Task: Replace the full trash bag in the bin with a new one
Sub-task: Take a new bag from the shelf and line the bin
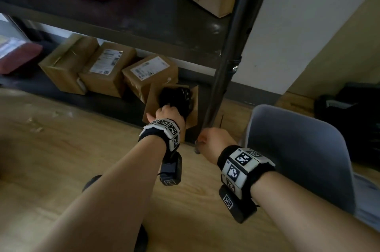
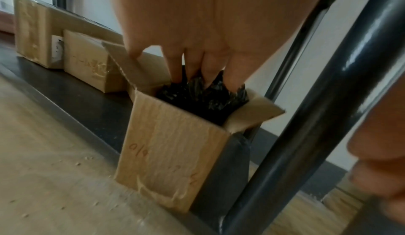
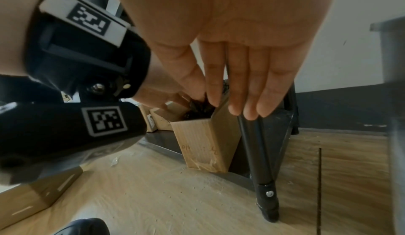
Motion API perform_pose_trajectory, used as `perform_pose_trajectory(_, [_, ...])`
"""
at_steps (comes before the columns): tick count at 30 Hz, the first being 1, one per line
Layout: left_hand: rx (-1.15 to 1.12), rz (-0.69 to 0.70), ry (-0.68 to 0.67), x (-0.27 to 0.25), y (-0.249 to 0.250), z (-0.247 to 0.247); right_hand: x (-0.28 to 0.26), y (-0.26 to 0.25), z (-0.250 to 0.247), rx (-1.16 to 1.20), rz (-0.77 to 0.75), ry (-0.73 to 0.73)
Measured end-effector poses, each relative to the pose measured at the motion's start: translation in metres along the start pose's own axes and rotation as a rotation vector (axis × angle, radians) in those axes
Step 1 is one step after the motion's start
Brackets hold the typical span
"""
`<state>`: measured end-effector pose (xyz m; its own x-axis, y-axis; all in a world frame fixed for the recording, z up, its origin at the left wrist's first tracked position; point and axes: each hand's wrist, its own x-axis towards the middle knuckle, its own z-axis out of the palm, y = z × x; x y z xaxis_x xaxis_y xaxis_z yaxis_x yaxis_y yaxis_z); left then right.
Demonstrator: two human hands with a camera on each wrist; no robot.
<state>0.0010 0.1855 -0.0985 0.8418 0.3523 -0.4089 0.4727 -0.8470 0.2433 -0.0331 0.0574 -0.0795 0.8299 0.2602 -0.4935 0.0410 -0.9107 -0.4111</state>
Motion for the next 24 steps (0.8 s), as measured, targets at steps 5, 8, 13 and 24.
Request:
perform_pose_trajectory(5, [-0.373,0.069,0.171,-0.015,-0.002,-0.027,-0.007,0.002,-0.012,0.039,0.002,-0.001])
perform_pose_trajectory(8, [-0.437,0.141,0.236,-0.025,-0.003,-0.044,-0.015,0.001,-0.015,-0.018,0.010,-0.019])
perform_pose_trajectory(13, [-0.407,0.205,0.248,-0.049,-0.004,-0.060,-0.035,0.001,-0.020,-0.031,-0.017,0.002])
perform_pose_trajectory(24, [-0.347,0.401,0.258,-0.153,0.016,-0.050,-0.087,0.020,-0.037,0.316,-0.207,0.222])
